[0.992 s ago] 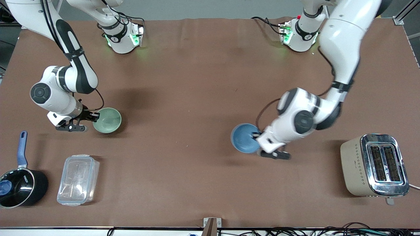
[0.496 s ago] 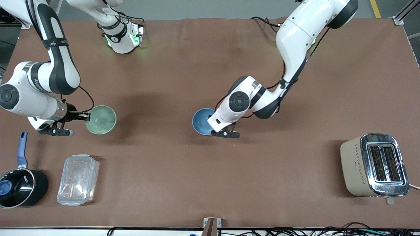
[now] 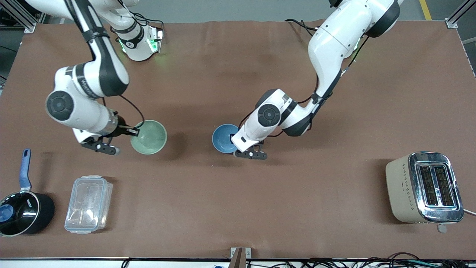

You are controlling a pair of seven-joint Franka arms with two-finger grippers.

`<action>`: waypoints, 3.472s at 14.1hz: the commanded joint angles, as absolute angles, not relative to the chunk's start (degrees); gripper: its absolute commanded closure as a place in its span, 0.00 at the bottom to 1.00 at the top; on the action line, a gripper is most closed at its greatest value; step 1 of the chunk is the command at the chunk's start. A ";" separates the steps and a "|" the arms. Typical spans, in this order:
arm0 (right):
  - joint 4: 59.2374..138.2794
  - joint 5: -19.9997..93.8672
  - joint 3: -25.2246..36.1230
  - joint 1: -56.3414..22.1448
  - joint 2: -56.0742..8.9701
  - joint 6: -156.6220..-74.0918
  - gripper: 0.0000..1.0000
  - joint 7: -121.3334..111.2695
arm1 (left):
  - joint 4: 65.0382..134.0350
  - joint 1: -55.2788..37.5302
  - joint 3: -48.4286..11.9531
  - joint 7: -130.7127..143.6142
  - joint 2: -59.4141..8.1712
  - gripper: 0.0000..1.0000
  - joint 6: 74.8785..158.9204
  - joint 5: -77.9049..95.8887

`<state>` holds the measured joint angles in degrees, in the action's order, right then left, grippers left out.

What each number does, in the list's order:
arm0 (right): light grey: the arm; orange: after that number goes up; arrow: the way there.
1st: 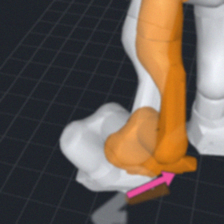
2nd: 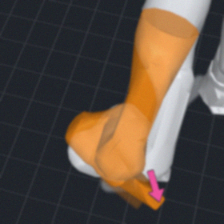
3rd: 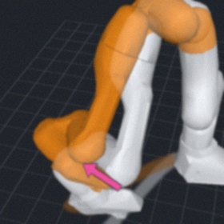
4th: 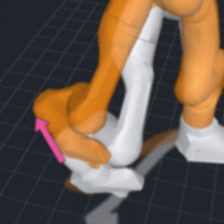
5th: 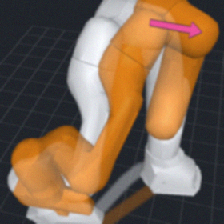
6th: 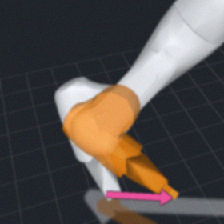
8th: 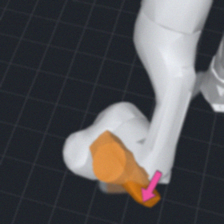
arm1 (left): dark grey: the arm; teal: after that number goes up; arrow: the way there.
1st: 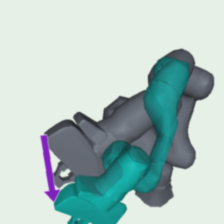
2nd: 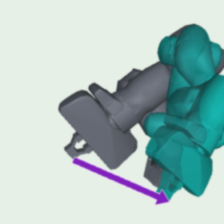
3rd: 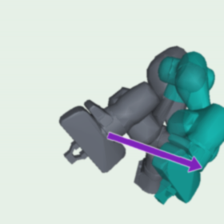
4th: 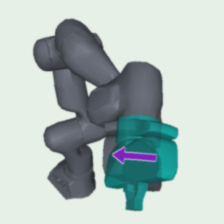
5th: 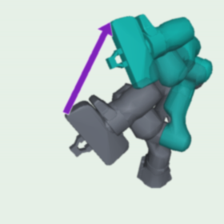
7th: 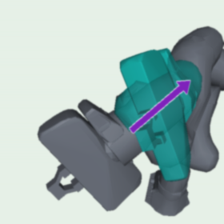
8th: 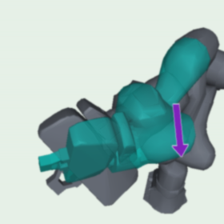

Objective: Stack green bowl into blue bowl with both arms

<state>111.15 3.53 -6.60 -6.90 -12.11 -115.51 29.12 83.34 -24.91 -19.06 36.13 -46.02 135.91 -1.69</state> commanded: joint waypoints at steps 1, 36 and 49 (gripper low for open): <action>107.86 4.31 -9.84 -8.51 -12.83 -115.31 1.00 37.58 | 84.11 -18.92 -18.46 36.83 -35.81 0.00 128.26 -3.16; 96.78 -2.45 -10.37 -25.32 -25.07 -118.70 0.00 69.18 | 84.20 -5.80 -4.66 8.09 0.18 0.00 84.73 -2.46; 94.75 -6.08 -0.90 -4.83 2.53 -92.91 0.00 13.57 | 84.46 -5.18 -4.66 7.65 0.18 0.00 84.64 -1.67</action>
